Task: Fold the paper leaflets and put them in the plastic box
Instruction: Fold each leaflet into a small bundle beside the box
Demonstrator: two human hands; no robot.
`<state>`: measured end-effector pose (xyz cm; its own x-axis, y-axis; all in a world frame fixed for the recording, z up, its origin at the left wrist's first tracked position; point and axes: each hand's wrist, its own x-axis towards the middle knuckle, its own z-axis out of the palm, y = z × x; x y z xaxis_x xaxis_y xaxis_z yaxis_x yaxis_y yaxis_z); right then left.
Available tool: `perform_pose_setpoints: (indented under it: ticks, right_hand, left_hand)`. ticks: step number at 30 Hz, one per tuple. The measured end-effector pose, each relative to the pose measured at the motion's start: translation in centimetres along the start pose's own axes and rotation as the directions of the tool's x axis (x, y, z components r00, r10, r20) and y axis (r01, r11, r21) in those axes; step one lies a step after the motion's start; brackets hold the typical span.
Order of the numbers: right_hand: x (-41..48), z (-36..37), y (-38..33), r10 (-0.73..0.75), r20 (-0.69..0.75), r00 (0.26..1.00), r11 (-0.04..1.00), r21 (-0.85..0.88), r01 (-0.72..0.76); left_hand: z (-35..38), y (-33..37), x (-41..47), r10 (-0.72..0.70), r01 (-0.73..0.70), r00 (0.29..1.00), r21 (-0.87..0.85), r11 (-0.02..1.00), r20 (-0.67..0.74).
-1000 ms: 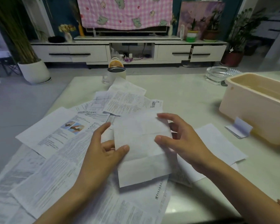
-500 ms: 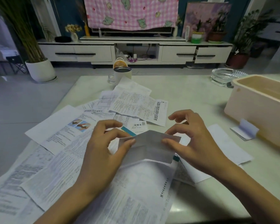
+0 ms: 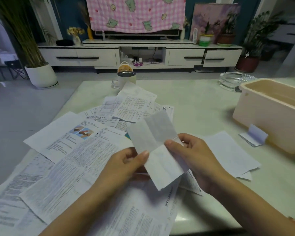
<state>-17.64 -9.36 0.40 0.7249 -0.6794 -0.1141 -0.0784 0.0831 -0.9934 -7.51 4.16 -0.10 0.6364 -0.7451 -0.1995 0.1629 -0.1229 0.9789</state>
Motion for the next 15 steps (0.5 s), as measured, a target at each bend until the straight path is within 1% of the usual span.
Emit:
perform_pose_setpoints:
  ticks: [2, 4, 5, 8, 9, 11, 13, 14, 15]
  right_hand:
    - [0.0, 0.1, 0.1, 0.033, 0.057, 0.998, 0.998, -0.051, -0.031]
    - [0.1, -0.3, -0.1, 0.050, 0.129, 0.990, 0.993, -0.116, -0.035]
    - [0.2, -0.6, -0.2, 0.063, 0.158, 0.985, 0.992, -0.117, -0.045]
    - [0.4, -0.9, -0.6, 0.113, 0.239, 0.964, 0.993, -0.042, -0.106]
    - [0.4, -0.9, -0.7, 0.120, 0.261, 0.958, 0.993, -0.029, -0.116]
    - [0.5, -1.0, -0.7, 0.113, 0.275, 0.955, 0.994, -0.037, -0.106]
    - [0.6, -1.1, -0.6, 0.078, 0.280, 0.957, 0.995, -0.086, -0.056]
    - [0.5, -1.2, -0.7, 0.053, 0.288, 0.956, 0.994, -0.108, -0.022]
    - [0.4, -1.1, -0.8, 0.025, 0.297, 0.955, 0.992, -0.126, 0.013]
  left_hand:
    - [0.1, -0.5, 0.1, 0.014, -0.009, 0.998, 0.087, 0.996, -0.056]
    - [-0.1, -0.6, 0.1, 0.040, -0.030, 0.996, 0.122, 0.992, -0.083]
    - [-0.2, -0.6, 0.1, 0.054, -0.043, 0.995, 0.130, 0.991, -0.081]
    - [-0.5, -0.4, 0.1, 0.089, -0.082, 0.994, 0.107, 0.991, -0.066]
    - [-0.6, -0.3, 0.2, 0.093, -0.088, 0.994, 0.083, 0.993, -0.054]
    - [-0.8, -0.1, 0.3, 0.057, -0.059, 0.997, -0.049, 0.997, -0.044]
    - [-0.9, 0.0, 0.3, 0.000, -0.007, 1.000, -0.223, 0.975, -0.030]
    - [-0.9, 0.1, 0.3, -0.017, 0.011, 1.000, -0.283, 0.959, -0.022]
    - [-0.9, 0.0, 0.3, -0.028, 0.021, 0.999, -0.308, 0.951, -0.018]
